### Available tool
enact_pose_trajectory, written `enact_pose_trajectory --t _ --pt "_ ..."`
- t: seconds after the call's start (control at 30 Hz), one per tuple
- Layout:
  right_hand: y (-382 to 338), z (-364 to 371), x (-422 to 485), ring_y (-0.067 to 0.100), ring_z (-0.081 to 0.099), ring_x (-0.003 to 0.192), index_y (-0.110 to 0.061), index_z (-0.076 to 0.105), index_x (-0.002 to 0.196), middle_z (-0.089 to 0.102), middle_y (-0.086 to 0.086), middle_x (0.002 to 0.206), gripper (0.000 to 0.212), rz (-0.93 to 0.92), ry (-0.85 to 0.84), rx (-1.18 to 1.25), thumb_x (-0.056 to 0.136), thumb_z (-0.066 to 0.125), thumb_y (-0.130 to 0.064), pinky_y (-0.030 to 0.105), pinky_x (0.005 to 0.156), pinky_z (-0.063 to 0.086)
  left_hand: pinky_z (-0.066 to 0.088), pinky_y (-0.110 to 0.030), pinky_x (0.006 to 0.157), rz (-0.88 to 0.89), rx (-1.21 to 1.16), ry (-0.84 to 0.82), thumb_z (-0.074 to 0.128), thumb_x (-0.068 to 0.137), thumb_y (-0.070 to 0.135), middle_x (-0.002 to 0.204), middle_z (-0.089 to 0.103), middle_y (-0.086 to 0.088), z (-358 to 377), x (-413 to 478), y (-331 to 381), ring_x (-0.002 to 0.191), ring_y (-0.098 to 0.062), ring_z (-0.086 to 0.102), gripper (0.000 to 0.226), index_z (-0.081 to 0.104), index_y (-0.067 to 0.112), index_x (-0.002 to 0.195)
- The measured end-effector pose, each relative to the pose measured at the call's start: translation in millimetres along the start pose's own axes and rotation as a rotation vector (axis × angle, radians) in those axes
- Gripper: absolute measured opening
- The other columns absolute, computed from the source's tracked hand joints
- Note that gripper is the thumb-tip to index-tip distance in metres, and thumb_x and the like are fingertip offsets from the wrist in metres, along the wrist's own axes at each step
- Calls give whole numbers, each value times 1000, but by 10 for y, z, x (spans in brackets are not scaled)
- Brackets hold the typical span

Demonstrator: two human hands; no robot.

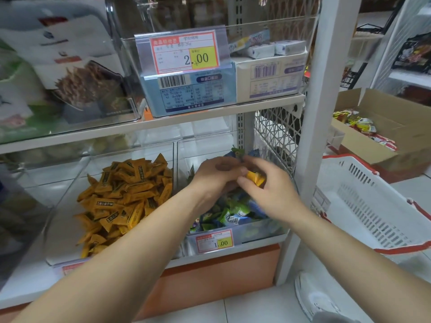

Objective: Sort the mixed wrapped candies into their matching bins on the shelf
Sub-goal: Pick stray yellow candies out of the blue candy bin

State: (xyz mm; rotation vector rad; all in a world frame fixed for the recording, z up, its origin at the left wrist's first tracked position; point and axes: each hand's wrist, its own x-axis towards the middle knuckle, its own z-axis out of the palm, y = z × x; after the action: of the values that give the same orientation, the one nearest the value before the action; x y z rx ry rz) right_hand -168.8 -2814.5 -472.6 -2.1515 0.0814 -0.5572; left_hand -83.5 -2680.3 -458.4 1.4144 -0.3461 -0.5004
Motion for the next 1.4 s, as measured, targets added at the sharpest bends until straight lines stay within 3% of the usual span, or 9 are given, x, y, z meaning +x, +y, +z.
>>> enact_pose_trajectory --t 0.1,0.27,0.4,0.53,0.8,0.93,1.03,1.2,1.4 --pt "69 -181 14 9 67 102 -23 71 121 73 -7 110 38 93 16 34 84 76 -14 29 96 52 58 -24 69 -35 -18 -62 71 88 6 86 76 -4 9 38 0 83 -18 75 9 72 15 93" --pt "148 -270 -59 10 62 85 -24 71 115 73 -7 100 23 70 1 -217 94 64 -27 14 64 39 49 -22 81 221 826 -5 65 91 28 93 71 15 16 302 -110 96 -9 66 9 69 35 93" --pt "161 -215 -155 25 60 95 -17 64 109 67 5 104 19 8 -125 -473 99 55 -29 30 73 36 32 -4 85 294 1081 -340 61 86 40 128 62 8 118 490 -232 111 1 52 40 64 32 124" --pt "233 -117 -274 29 59 99 -19 56 102 63 5 101 20 38 -245 -526 100 49 -37 37 76 44 27 -32 113 92 1362 -619 64 87 55 146 38 -3 10 706 -273 137 -20 37 66 42 35 146" --pt "296 27 -305 32 61 94 -21 47 104 61 6 102 22 -9 -291 -660 101 37 -40 38 67 38 46 -31 81 272 1893 -571 62 90 41 118 60 4 -419 669 37 110 -21 57 32 67 36 121" --pt "224 35 -252 27 56 98 -20 54 100 62 3 100 21 -83 -172 -616 100 42 -38 37 72 42 43 -31 68 75 2002 -497 63 83 50 95 63 6 -500 539 231 90 -19 59 25 75 34 96" --pt "221 67 -195 26 56 100 -21 55 99 63 2 102 21 -125 -127 -599 100 44 -39 39 78 45 42 -32 61 181 1955 -348 60 83 45 77 59 2 -381 521 301 75 -21 57 25 66 24 72" --pt "345 198 -196 36 66 88 -24 40 99 68 7 97 25 10 -320 -667 101 32 -48 39 60 38 42 -24 83 351 1324 -330 62 93 19 107 67 5 68 691 116 98 -11 59 19 74 21 107" --pt "388 191 -200 36 66 84 -28 33 92 68 6 93 26 17 -283 -643 99 32 -53 40 60 37 45 -32 87 204 1517 -461 62 92 30 124 61 -3 222 1017 -244 110 -22 57 41 57 23 133"
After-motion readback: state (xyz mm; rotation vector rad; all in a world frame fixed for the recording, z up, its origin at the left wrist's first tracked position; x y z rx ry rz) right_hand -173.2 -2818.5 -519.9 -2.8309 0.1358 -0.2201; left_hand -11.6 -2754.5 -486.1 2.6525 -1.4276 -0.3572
